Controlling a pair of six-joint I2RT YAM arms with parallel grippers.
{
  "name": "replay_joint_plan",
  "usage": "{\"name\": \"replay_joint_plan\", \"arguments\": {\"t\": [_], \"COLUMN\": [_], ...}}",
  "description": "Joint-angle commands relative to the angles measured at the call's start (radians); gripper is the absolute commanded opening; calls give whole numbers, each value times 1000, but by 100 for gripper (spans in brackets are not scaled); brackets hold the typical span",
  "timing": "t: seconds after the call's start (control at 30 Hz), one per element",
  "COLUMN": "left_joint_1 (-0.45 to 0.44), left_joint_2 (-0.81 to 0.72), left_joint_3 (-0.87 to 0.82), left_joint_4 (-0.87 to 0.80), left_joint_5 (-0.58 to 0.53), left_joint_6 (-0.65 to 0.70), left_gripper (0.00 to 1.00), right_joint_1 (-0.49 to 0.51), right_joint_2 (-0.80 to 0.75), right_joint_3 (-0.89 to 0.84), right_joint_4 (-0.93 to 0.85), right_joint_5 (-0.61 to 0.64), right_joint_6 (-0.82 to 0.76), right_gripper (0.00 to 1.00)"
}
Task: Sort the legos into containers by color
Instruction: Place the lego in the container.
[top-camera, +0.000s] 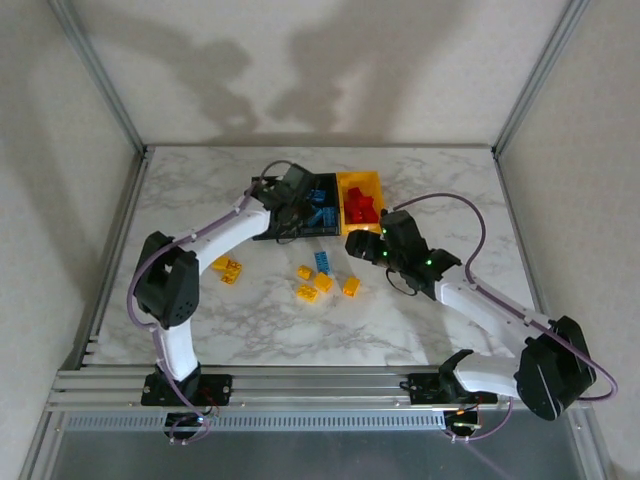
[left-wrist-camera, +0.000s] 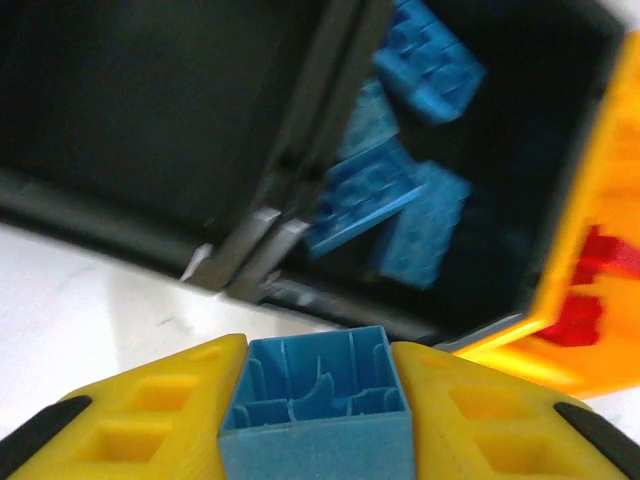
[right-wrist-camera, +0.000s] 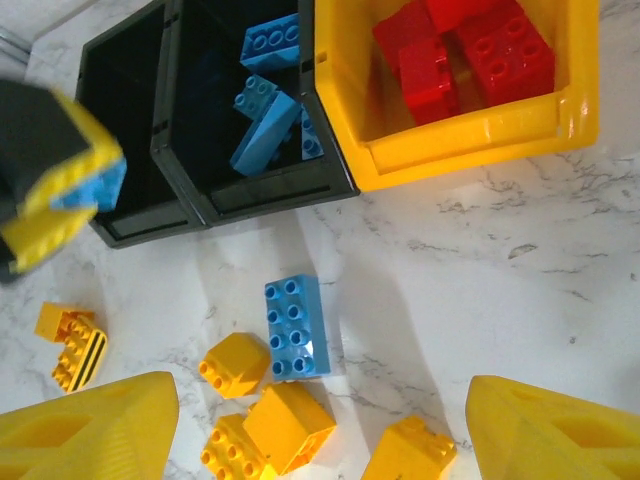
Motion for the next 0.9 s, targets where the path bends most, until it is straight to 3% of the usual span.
{"name": "replay_joint_plan", "arguments": {"t": [0.0,0.43,0.57,0.77,0.87], "left_joint_1": [8,33,41,41,41], "left_joint_2": [84,484,526,516,491], "left_joint_3": [103,618,636,626,618], "left_joint_4": [-45,-170,-161,-131,-129], "left_joint_5": [-21,21,34,43,39], "left_joint_6": [37,55,57,57,63], "left_gripper": [38,41,43,58,58], "right_joint_1": [-5,-6,-5,-6,-5], "right_joint_2": [-36,-123,-150,-148,-135], "right_joint_3": [-21,-44,-49,-49,-52], "right_joint_4": [55,-12,-27,-25,-23], "right_joint_5": [-35,19,36,38,37], "right_joint_6": [0,0,-1,-3,-3], "right_gripper": [76,76,76,76,76]}}
